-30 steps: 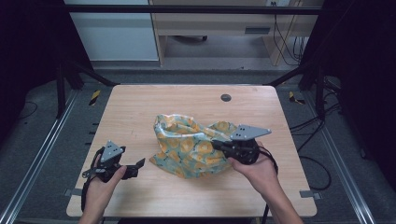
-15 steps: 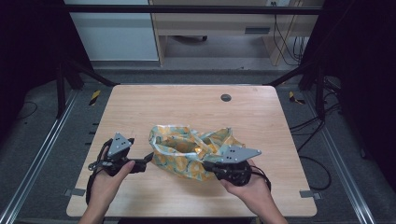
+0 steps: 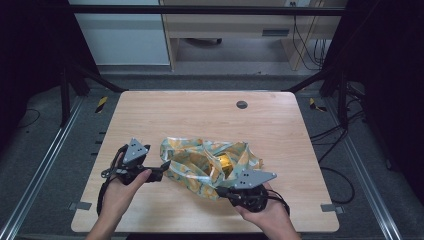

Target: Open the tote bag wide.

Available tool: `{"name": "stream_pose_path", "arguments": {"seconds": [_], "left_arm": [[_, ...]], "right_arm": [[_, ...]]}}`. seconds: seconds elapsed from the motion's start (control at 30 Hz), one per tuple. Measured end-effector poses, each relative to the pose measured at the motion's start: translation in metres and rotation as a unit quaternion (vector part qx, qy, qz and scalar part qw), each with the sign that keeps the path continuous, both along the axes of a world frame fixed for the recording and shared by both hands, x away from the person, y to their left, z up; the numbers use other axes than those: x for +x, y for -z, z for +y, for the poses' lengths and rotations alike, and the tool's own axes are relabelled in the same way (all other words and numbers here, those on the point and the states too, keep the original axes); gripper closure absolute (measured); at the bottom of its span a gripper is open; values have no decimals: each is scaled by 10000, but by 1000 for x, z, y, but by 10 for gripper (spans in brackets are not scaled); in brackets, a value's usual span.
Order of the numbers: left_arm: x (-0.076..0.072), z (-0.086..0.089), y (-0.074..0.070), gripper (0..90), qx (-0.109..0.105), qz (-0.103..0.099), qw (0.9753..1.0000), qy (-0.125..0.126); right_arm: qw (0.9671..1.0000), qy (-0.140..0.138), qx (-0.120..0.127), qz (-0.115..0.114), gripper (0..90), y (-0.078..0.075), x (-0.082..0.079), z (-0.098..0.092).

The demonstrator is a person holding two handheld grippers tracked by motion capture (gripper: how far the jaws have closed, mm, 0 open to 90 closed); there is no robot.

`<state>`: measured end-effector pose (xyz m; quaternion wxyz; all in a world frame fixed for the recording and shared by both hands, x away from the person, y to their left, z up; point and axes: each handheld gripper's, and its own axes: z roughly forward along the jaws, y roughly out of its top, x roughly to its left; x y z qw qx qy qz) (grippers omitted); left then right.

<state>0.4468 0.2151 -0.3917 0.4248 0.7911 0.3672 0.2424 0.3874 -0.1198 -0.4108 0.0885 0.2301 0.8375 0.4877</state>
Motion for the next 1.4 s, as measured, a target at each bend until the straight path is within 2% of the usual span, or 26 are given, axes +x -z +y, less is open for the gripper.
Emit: {"name": "stream_pose_path", "arguments": {"seconds": [0.4,0.57,0.73,0.87,1.0,1.1,1.17,1.23,1.27,1.37,1.4], "left_arm": [[5,-7,-2,121,52,11,10000,83],[19,-15,-1,120,174,81,9996,209],[39,-30,-1,120,354,185,9985,379],[50,-43,0,127,379,289,9973,556],[52,-59,-4,156,360,223,9959,794],[54,-70,-6,174,457,168,9947,905],[56,-74,-8,219,473,156,9941,965],[58,-77,-5,287,518,310,9926,1051],[60,-78,-3,349,570,411,9914,1102],[59,-78,3,609,842,476,9887,1141],[56,-76,4,706,795,410,9897,1121]], "right_arm": [[9996,7,-152,240,900,21,-5,-6],[9995,13,-155,288,900,25,-5,-6],[9994,9,-145,306,900,26,-5,-6],[9994,13,-140,314,900,27,-5,-7],[9994,39,-114,335,900,28,-4,-9],[9993,43,-104,354,900,28,-4,-10],[9993,51,-92,356,900,29,-5,-11],[9994,59,-68,348,900,28,-4,-12],[9994,64,-64,345,900,28,-4,-12],[9993,100,-46,350,900,29,-3,-14],[9993,114,-40,349,900,30,-3,-15]]}}
